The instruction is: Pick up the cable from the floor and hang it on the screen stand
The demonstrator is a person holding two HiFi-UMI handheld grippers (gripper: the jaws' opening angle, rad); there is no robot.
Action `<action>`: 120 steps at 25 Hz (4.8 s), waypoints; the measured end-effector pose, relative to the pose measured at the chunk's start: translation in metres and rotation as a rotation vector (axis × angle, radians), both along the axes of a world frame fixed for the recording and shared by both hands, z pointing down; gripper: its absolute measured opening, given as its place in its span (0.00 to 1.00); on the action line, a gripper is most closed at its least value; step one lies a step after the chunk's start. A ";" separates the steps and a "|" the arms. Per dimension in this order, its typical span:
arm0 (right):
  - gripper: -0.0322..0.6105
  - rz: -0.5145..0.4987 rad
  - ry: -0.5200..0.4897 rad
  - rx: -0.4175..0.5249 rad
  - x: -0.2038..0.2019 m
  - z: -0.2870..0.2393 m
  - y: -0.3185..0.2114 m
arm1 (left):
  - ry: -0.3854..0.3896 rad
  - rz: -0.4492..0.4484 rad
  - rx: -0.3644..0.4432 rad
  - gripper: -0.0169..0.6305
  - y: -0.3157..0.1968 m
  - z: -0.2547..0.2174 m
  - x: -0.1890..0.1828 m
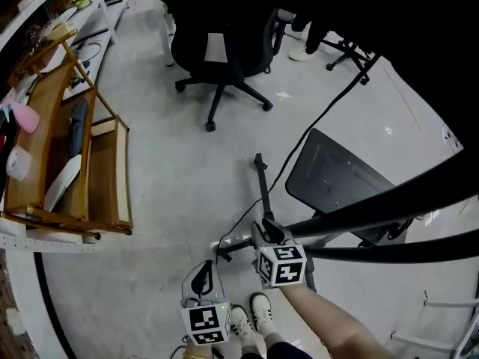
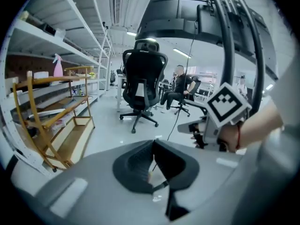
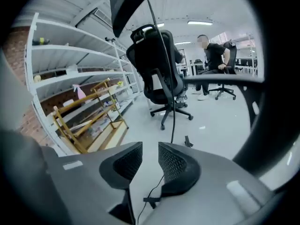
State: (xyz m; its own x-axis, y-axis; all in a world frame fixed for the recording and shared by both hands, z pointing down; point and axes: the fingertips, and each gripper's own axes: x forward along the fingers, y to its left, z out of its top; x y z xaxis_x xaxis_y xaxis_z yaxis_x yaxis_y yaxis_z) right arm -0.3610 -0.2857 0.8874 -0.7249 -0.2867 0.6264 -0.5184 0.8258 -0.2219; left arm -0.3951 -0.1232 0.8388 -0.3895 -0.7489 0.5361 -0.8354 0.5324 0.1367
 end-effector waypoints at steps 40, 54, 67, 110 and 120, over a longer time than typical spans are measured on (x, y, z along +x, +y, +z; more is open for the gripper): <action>0.08 -0.111 -0.116 -0.037 0.102 -0.149 0.145 | -0.058 0.062 0.063 0.04 0.027 -0.130 0.078; 0.07 0.054 -0.042 0.171 0.260 -0.353 0.107 | -0.008 0.356 0.184 0.04 -0.027 -0.304 0.208; 0.07 0.241 -0.074 0.510 0.357 -0.541 -0.008 | -0.134 0.632 0.275 0.04 -0.162 -0.471 0.297; 0.07 0.384 -0.278 0.943 0.376 -0.952 -0.112 | -0.469 0.738 0.614 0.04 -0.254 -0.844 0.321; 0.07 0.438 -0.144 0.923 0.372 -0.920 -0.135 | -0.474 0.741 0.525 0.04 -0.268 -0.811 0.313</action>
State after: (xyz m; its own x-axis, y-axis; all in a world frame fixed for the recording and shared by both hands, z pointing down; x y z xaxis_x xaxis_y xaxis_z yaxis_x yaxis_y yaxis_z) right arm 0.0108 -0.4203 -0.0330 -0.4922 -0.8687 -0.0559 -0.8333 0.4517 0.3187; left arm -0.0818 -0.3910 0.0283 0.1802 -0.9835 -0.0175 -0.9589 -0.1717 -0.2259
